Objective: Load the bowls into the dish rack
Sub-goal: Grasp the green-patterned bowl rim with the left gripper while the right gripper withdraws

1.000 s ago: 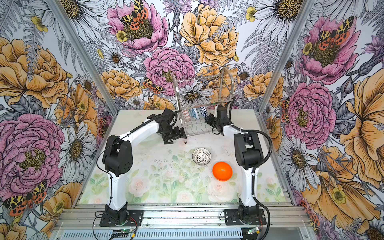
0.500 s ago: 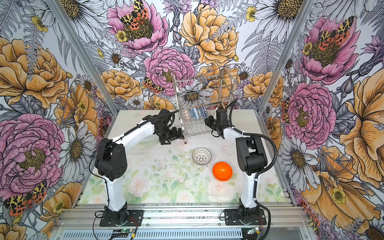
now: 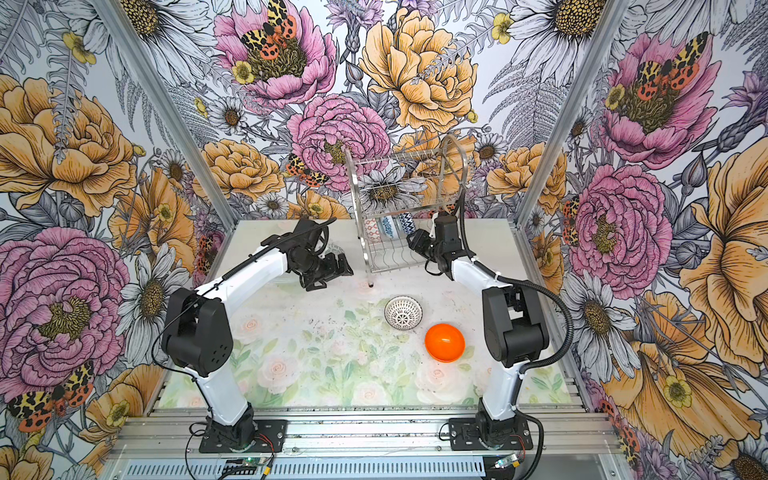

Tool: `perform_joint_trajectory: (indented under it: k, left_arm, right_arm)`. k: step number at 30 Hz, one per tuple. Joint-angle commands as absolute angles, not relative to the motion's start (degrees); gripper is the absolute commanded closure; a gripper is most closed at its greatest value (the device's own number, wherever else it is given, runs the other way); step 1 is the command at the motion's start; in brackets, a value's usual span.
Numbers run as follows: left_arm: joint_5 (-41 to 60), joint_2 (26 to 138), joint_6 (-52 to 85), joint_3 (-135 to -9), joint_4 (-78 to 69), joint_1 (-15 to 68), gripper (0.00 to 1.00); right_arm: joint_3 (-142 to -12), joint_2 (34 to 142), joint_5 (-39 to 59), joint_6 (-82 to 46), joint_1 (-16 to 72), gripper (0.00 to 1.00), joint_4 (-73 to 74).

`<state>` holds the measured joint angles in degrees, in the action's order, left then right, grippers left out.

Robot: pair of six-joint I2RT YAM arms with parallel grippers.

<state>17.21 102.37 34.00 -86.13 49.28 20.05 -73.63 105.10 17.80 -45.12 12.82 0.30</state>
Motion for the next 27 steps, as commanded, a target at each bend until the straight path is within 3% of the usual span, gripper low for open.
perform_joint_trajectory:
  k: [1,7,22,27]
  left_arm:
    - [15.62,99.76,36.16,-84.94,46.39,16.74,0.01]
    - [18.75,100.56,42.74,-81.18,41.56,9.95,0.01]
    - [21.36,113.92,41.69,-90.45,40.69,5.68,0.02]
    - [22.48,118.08,40.66,-93.37,40.69,4.79,0.14]
  right_arm:
    - [-72.48,101.86,18.48,-44.19,13.69,0.33,-1.27]
    - [-69.04,96.26,18.69,-43.0,15.27,0.02,-2.75]
    - [-58.8,77.58,9.03,-34.93,23.91,0.01,-15.09]
    - [-60.33,76.78,6.82,-33.62,26.85,0.01,-18.68]
